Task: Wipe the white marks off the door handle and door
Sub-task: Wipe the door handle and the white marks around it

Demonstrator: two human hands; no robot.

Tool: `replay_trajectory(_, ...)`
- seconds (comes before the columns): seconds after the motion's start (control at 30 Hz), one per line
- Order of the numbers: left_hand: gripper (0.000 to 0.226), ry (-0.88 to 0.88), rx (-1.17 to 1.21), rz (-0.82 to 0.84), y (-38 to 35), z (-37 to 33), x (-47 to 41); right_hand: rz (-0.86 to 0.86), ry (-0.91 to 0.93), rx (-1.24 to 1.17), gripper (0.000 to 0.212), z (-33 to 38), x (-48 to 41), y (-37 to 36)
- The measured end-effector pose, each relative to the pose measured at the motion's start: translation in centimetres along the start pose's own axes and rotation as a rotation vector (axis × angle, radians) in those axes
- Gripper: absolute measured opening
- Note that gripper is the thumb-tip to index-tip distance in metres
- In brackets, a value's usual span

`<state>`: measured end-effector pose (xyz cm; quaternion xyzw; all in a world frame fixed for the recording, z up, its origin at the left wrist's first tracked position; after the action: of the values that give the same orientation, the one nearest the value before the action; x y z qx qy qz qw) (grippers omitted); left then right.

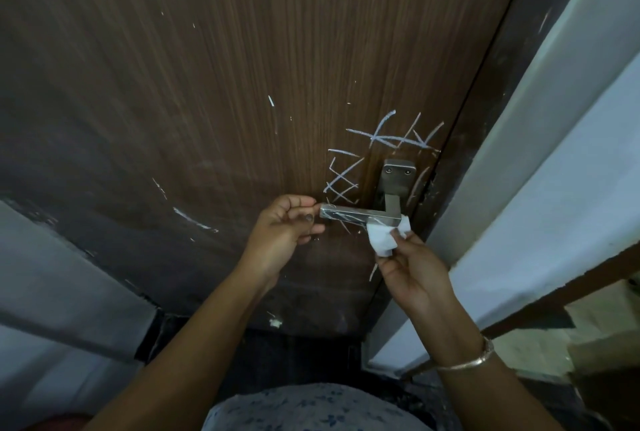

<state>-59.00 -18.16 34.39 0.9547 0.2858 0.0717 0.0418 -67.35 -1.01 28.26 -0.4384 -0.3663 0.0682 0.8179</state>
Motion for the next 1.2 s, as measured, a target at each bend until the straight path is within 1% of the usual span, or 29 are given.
replay_trajectory(0.1, 0.024, 0.0, -0.002, 0.007, 0.0, 0.0, 0.0, 0.03, 0.002, 0.056, 0.017, 0.0, 0.0, 0.4)
replay_trajectory(0.27, 0.025, -0.007, -0.002, 0.003, 0.1, 0.0, 0.0, 0.053, 0.083, 0.113, 0.023, 1.1, -1.1, -1.3)
replay_trajectory(0.4, 0.027, -0.013, -0.011, 0.021, 0.1, 0.2, 0.1, 0.074, 0.102, 0.184, 0.024, 0.9, -0.7, 0.1)
replay_trajectory(0.57, 0.028, -0.008, -0.002, 0.008, 0.2, 0.3, -0.3, 0.062, 0.126, 0.257, 0.023, 1.4, -0.8, 0.2)
replay_trajectory(0.77, 0.028, -0.015, 0.002, 0.02, 0.1, 0.5, -0.4, 0.053, 0.143, 0.265, 0.024, 1.6, -0.5, 0.2)
replay_trajectory(0.87, 0.028, -0.01, 0.006, 0.013, 0.2, 0.5, -0.5, 0.071, 0.123, 0.208, 0.024, 1.2, 0.0, 0.5)
replay_trajectory(1.0, 0.032, 0.0, -0.003, 0.01, 0.1, 0.4, -0.4, 0.007, 0.043, 0.002, 0.02, -0.4, 0.2, 0.1)
replay_trajectory(1.1, 0.031, 0.002, -0.007, 0.009, 0.2, 0.3, -0.2, 0.005, -0.011, -0.096, 0.015, -2.0, 0.7, -1.0)
replay_trajectory(1.2, 0.03, 0.003, -0.011, 0.003, 0.2, 0.0, 0.0, -0.022, -0.017, -0.067, 0.015, -2.9, 0.9, -1.5)
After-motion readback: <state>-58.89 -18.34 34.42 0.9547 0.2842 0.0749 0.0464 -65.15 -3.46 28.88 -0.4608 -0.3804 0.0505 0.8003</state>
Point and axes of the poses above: each hand's wrist, its own x-axis away from the middle knuckle, its own y-axis out of the back of the hand, z = x × y, the point moved 8 cm from there along -x, towards the middle knuckle, and after that the axes turned 8 degrees about -x, right-handed, at the moved point
